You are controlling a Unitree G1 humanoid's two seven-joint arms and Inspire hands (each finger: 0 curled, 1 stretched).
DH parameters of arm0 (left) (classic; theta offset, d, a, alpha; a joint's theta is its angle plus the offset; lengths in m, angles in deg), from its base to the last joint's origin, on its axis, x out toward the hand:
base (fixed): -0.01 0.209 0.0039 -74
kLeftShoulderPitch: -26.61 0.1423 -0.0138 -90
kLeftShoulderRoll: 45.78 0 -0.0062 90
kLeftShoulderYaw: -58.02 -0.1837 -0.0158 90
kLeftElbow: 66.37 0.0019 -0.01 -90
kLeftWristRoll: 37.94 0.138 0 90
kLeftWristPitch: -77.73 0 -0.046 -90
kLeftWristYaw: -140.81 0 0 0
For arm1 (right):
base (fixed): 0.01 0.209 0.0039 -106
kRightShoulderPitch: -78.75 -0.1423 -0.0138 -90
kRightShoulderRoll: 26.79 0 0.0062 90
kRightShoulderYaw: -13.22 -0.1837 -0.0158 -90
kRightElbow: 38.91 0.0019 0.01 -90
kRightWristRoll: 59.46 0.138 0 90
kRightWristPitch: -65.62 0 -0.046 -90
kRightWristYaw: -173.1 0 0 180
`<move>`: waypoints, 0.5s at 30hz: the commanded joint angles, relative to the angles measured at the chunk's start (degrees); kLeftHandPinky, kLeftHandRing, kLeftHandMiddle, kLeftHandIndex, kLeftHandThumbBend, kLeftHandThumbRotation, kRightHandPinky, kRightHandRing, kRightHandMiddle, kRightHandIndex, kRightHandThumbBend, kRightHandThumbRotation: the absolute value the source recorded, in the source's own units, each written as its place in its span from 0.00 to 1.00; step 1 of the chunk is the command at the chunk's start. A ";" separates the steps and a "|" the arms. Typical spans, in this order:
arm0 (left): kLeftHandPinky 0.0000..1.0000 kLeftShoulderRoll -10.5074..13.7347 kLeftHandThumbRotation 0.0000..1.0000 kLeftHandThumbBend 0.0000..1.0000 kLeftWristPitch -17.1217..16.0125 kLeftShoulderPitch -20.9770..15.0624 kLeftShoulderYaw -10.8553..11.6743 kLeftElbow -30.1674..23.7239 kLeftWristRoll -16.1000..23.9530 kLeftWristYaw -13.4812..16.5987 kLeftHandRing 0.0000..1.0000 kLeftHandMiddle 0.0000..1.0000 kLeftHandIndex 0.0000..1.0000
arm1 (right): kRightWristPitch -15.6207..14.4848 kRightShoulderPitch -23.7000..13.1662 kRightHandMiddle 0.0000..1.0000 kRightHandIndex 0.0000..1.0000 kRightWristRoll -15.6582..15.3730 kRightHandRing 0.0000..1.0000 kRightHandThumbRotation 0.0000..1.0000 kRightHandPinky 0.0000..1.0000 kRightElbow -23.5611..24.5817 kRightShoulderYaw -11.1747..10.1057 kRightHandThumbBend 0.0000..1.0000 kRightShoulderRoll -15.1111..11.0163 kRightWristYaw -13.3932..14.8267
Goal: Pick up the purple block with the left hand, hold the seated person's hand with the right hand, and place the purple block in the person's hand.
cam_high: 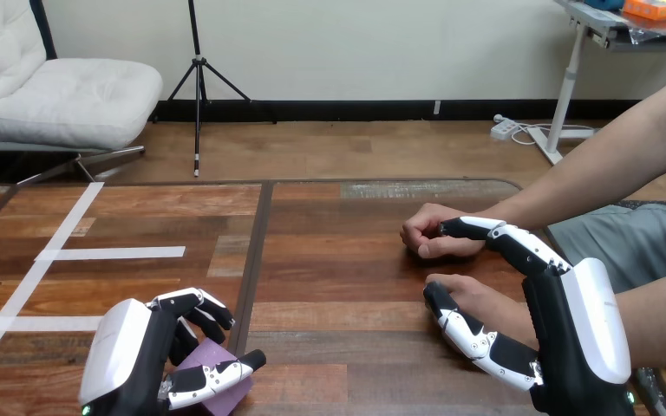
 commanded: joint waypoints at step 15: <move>0.29 -1.70 0.19 0.69 -10.16 -6.20 1.19 7.18 -2.46 5.68 0.35 0.45 0.49 | 0.22 -2.03 0.72 0.70 0.74 0.74 0.39 0.69 3.11 -0.31 0.53 0.02 0.27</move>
